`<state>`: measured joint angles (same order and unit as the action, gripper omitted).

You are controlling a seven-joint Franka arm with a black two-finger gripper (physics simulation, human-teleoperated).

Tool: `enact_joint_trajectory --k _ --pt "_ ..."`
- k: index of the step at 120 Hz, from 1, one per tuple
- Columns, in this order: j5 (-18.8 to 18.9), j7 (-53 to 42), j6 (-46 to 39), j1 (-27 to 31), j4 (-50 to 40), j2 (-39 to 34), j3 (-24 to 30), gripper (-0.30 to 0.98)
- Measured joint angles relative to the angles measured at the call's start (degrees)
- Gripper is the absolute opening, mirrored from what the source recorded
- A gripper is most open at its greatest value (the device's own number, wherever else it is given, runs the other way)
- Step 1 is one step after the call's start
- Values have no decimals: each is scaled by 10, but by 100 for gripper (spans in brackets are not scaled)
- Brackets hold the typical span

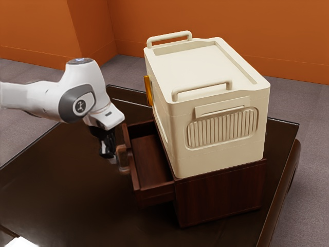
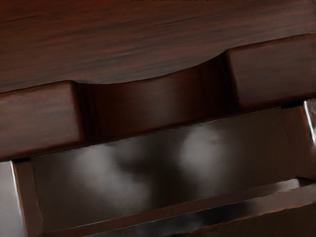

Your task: Push the drawer handle with one arm to close the drawer

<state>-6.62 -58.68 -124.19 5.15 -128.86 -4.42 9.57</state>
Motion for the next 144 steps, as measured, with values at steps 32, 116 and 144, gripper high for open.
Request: enact_joint_trajectory --k 32,116,144 --pt "-17 37 -3 -14 41 30 19 -10" --pt "-32 124 -23 4 89 2 75 -7" --pt "51 111 295 19 233 -166 11 10"
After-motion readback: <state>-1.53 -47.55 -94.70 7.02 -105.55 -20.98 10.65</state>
